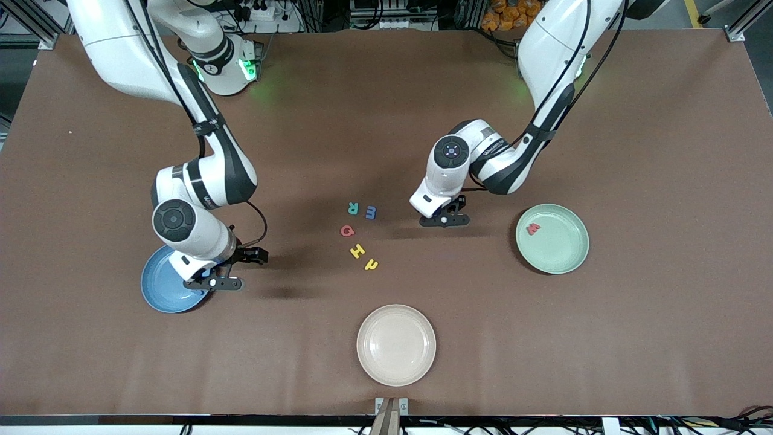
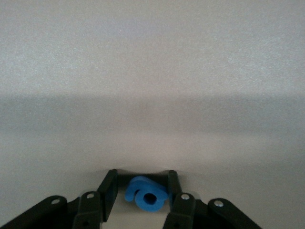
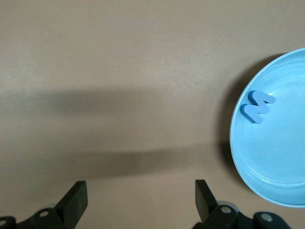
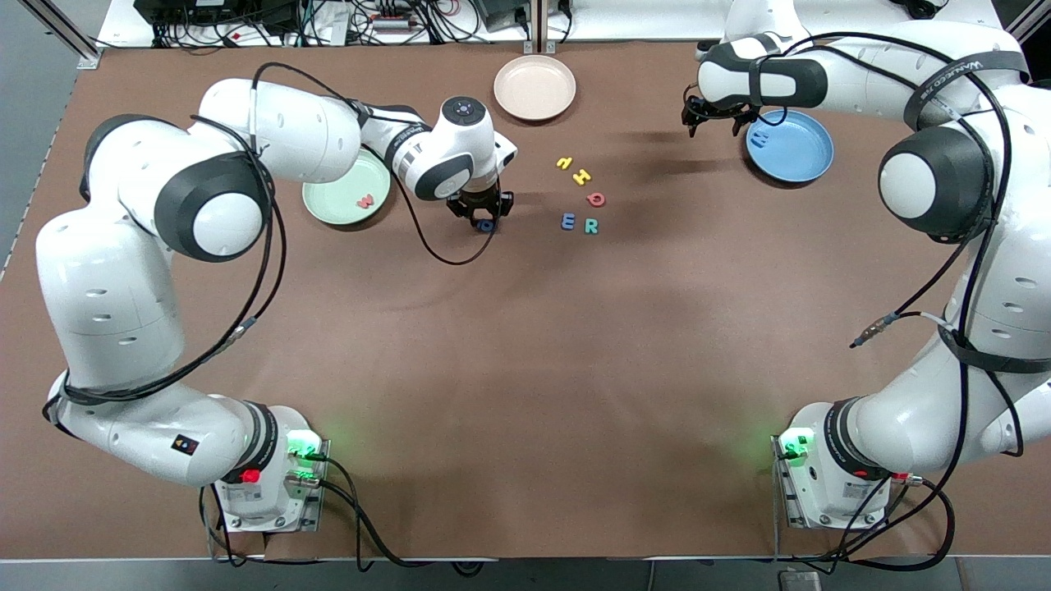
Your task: Sort uppercase to blue plate, lowercase to green plate
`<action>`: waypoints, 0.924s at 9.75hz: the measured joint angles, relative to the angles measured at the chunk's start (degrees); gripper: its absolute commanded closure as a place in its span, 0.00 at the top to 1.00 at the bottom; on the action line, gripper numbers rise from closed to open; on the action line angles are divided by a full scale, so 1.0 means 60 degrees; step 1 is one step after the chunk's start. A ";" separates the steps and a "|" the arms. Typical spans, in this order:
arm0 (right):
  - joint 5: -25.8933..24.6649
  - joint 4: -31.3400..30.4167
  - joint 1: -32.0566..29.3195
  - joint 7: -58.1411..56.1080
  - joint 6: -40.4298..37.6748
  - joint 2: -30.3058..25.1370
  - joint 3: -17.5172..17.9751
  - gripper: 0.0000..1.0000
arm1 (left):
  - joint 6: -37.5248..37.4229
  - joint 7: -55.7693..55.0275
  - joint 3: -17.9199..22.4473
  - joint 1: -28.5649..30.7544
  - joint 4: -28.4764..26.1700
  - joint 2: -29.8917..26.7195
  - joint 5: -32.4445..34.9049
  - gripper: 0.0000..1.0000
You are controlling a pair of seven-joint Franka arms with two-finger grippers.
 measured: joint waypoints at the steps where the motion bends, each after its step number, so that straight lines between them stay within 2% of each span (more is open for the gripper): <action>1: 0.0000 0.0000 0.0000 0.0000 0.0000 0.0000 0.0000 1.00 | 0.0000 0.0000 0.0000 0.0000 0.0000 0.0000 0.0000 0.44; 5: 0.0003 0.0007 0.0056 0.0000 0.0041 -0.0001 0.0049 1.00 | 0.0000 0.0000 0.0000 0.0001 0.0003 -0.0001 0.0000 0.33; 9: 0.0015 0.0047 0.0818 0.0081 0.0047 -0.0021 0.0109 1.00 | -0.0007 0.0000 -0.0001 0.0007 0.0006 -0.0008 0.0000 0.26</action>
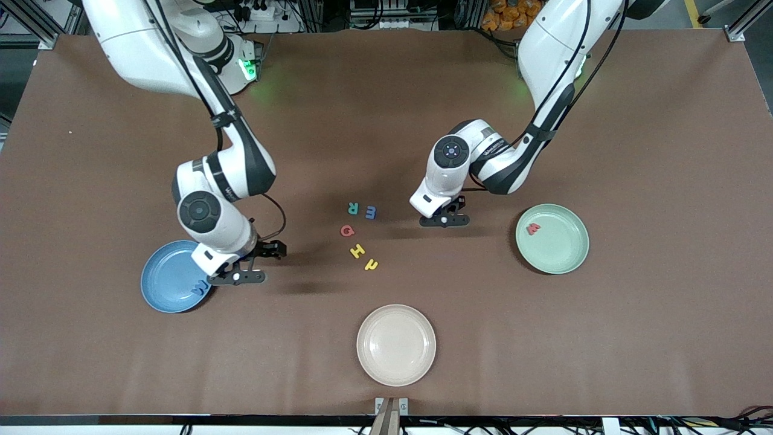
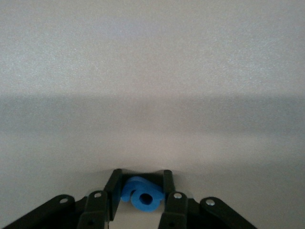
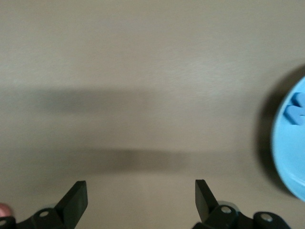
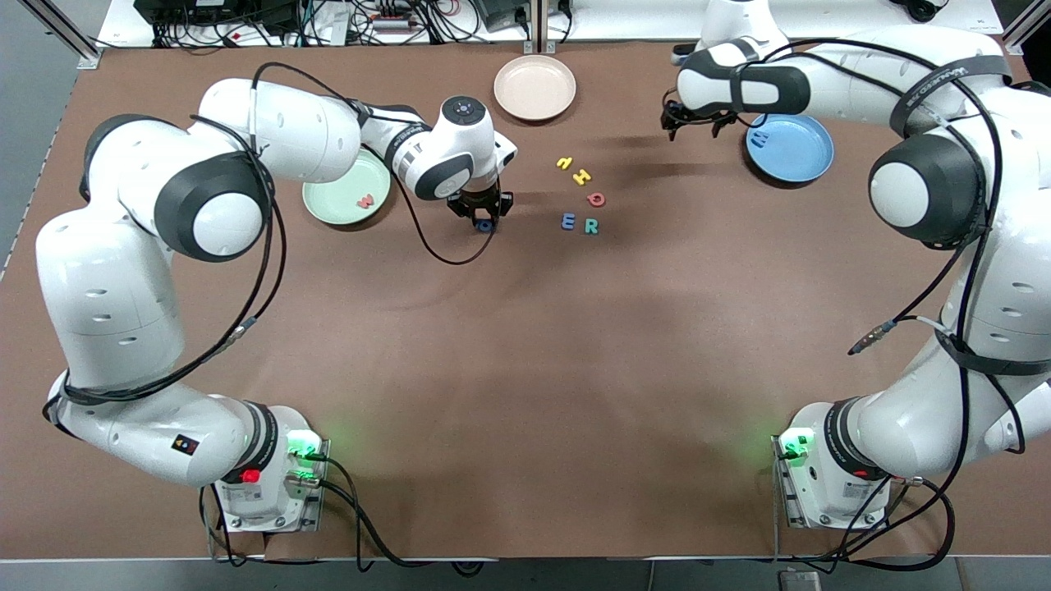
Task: Sort uppercase to blue plate, lowercase to green plate
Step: 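Carry the q to the green plate while the right gripper reaches the R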
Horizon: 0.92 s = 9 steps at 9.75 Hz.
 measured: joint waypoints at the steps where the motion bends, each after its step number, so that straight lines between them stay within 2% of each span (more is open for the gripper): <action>1: 0.0009 0.0000 0.0303 0.0260 0.0000 0.0000 0.0012 1.00 | -0.0101 0.0000 -0.0007 0.0019 0.0009 -0.0023 0.0000 0.22; 2: 0.0009 0.0000 0.0701 0.0674 0.0002 0.0000 0.0021 1.00 | -0.0410 0.0089 -0.0071 0.0124 0.0042 -0.0111 0.0000 0.21; 4: 0.0009 -0.0006 0.1540 0.1408 0.0031 0.0003 0.0023 1.00 | -0.1379 0.0808 -0.0245 0.0542 0.0078 -0.0495 -0.0133 0.12; 9: 0.0009 -0.0421 0.2408 0.2225 0.0248 0.0054 0.0020 1.00 | -0.2879 0.2568 -0.0267 0.1270 0.0058 -0.1175 -0.0278 0.10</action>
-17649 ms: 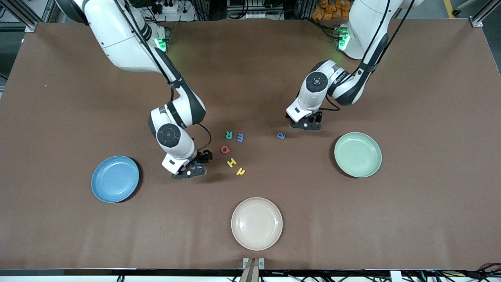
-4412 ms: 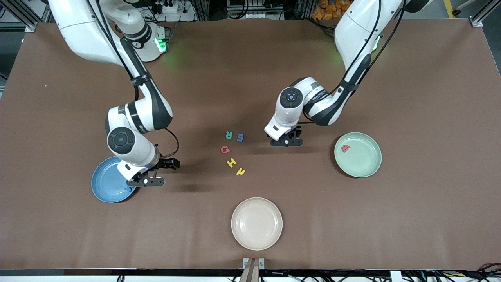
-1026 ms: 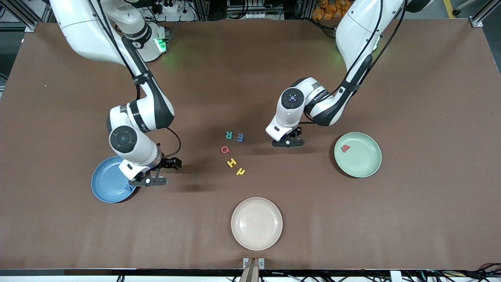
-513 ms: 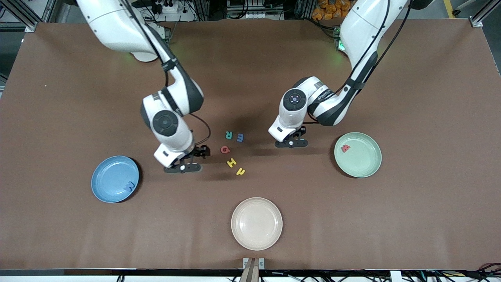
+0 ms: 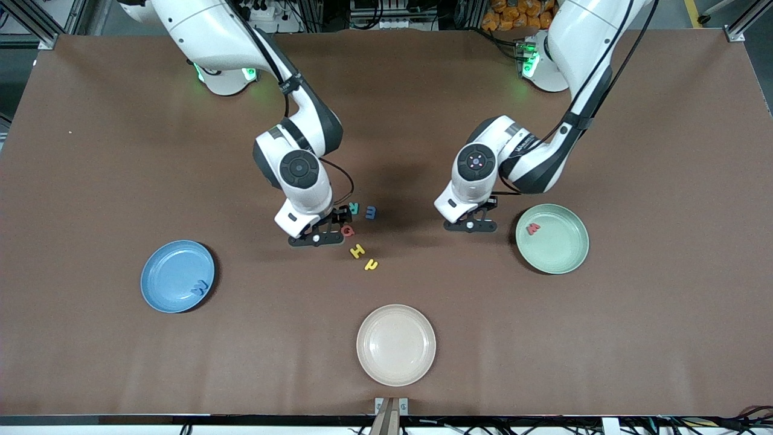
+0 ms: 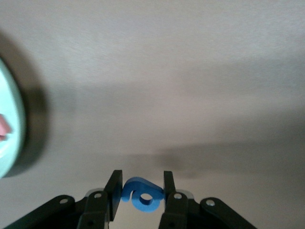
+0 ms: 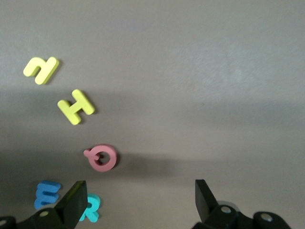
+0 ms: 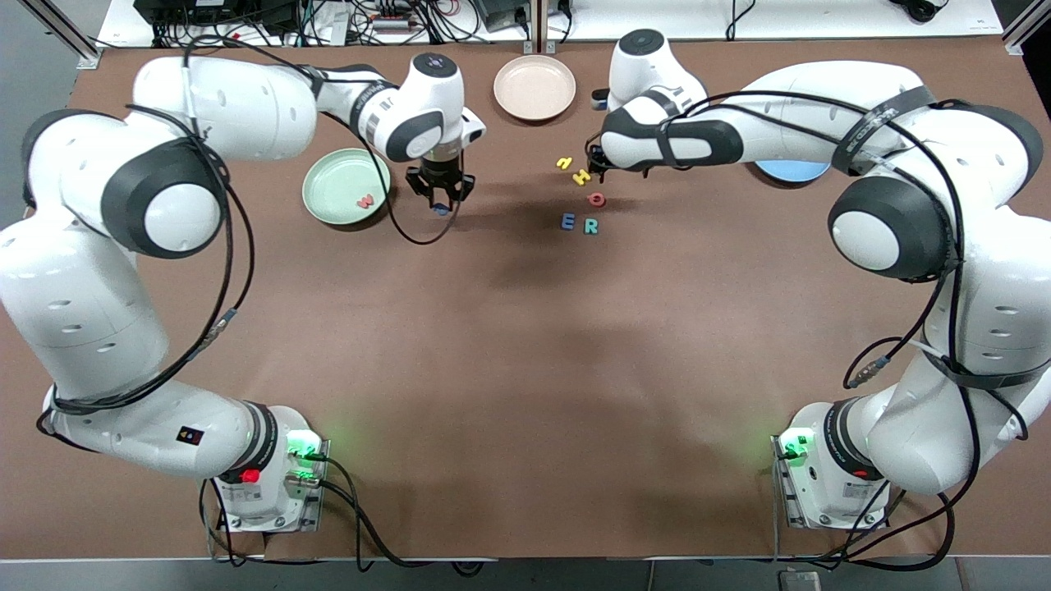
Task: Sort uppercase to blue plate, lowercase to green plate
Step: 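Carry the q to the green plate while the right gripper reaches the R, then drop the q on the green plate while the right gripper grasps the R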
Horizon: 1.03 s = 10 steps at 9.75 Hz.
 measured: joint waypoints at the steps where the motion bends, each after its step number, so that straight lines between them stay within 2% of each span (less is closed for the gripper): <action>1: 0.0000 -0.0250 0.0072 0.0110 0.0360 0.0014 0.0000 1.00 | -0.0213 0.0431 -0.0001 0.0219 -0.0050 -0.0153 -0.0001 0.10; 3: 0.0000 -0.0918 0.0133 0.0257 0.1152 0.0052 0.0008 1.00 | -0.0311 0.1522 0.0005 0.0824 -0.0434 -0.0483 -0.0002 0.10; 6: 0.0003 -0.1165 0.0432 0.1151 0.1524 0.0074 0.0139 1.00 | -0.0232 0.3138 0.0021 0.1938 -0.1244 -0.1105 -0.0001 0.10; 10: 0.0200 -0.1558 0.0725 0.1698 0.2572 0.0382 0.0214 1.00 | 0.1560 0.4703 0.0085 0.2978 -0.2370 -0.1230 -0.0001 0.10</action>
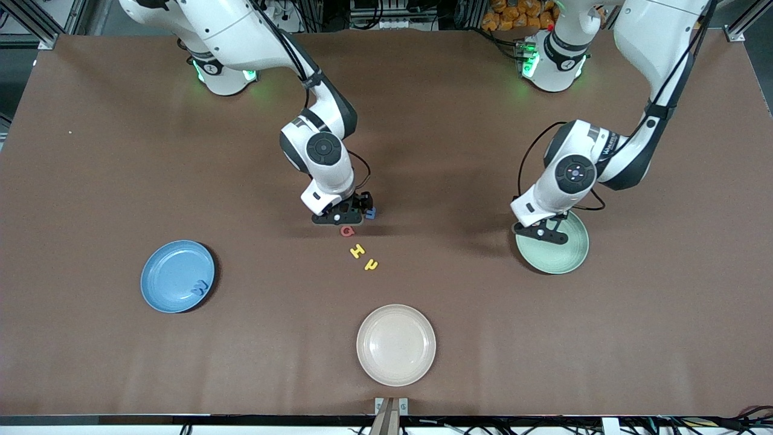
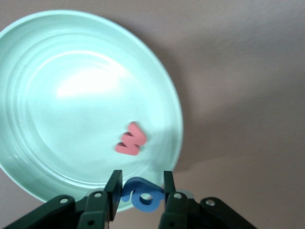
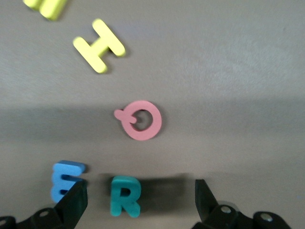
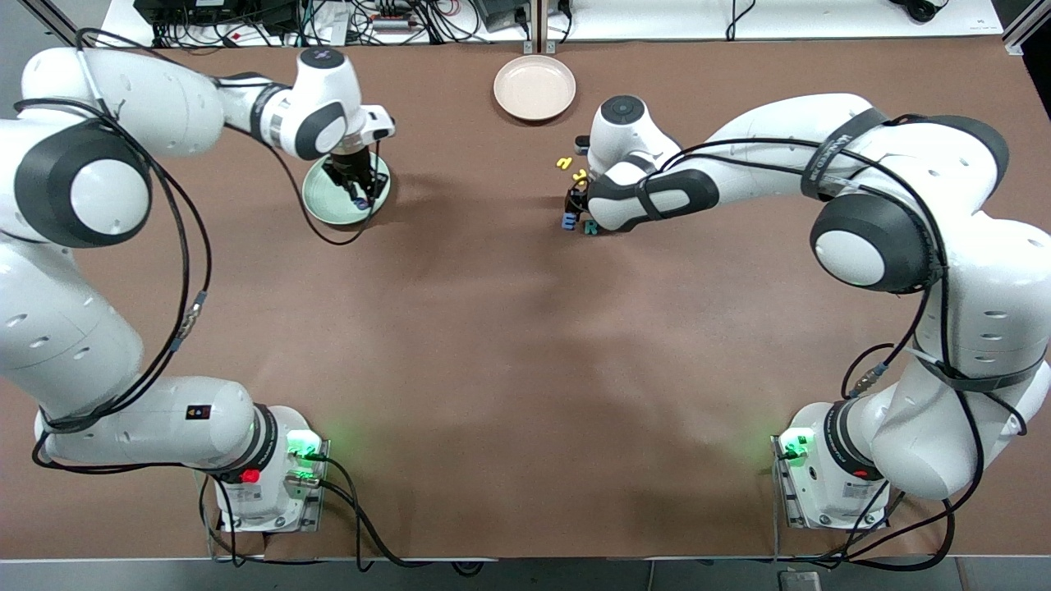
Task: Sort uppercase to blue plate, lowercase to green plate
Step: 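Drop the q on the green plate while the right gripper grasps the R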
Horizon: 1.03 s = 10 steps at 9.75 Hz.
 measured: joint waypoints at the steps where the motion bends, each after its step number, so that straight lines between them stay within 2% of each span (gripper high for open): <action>1: 0.0012 -0.0063 0.0012 0.0049 0.0106 0.0076 0.0000 1.00 | 0.0260 0.0449 0.0013 0.0277 -0.0169 -0.0002 0.0000 0.11; 3: 0.0022 -0.0067 0.0131 0.0274 0.0130 0.0132 0.0009 1.00 | 0.0485 0.0805 0.0016 0.0516 -0.0337 -0.0003 0.0000 0.13; 4: 0.0022 -0.0068 0.0205 0.0417 0.0130 0.0149 0.0011 1.00 | 0.0553 0.0818 -0.0002 0.0508 -0.0360 -0.0003 0.0049 0.21; 5: 0.0024 -0.0069 0.0239 0.0462 0.0130 0.0161 0.0011 1.00 | 0.0622 0.0821 -0.0019 0.0497 -0.0369 -0.0004 0.0100 0.37; 6: 0.0024 -0.0068 0.0241 0.0469 0.0131 0.0162 0.0010 1.00 | 0.0645 0.0821 -0.0024 0.0493 -0.0391 -0.0004 0.0120 0.39; 7: 0.0027 -0.0068 0.0243 0.0472 0.0131 0.0162 0.0009 0.85 | 0.0650 0.0821 -0.0020 0.0498 -0.0432 -0.0004 0.0121 0.76; 8: 0.0028 -0.0068 0.0244 0.0473 0.0132 0.0160 0.0008 0.12 | 0.0665 0.0821 -0.0013 0.0502 -0.0491 -0.0004 0.0121 1.00; 9: 0.0029 -0.0057 0.0245 0.0473 0.0136 0.0109 0.0007 0.00 | 0.0714 0.0820 -0.0010 0.0505 -0.0552 -0.0006 0.0122 1.00; 10: 0.0031 -0.0049 0.0245 0.0475 0.0136 0.0052 0.0008 0.00 | 0.0791 0.0820 -0.0007 0.0508 -0.0596 -0.0007 0.0122 1.00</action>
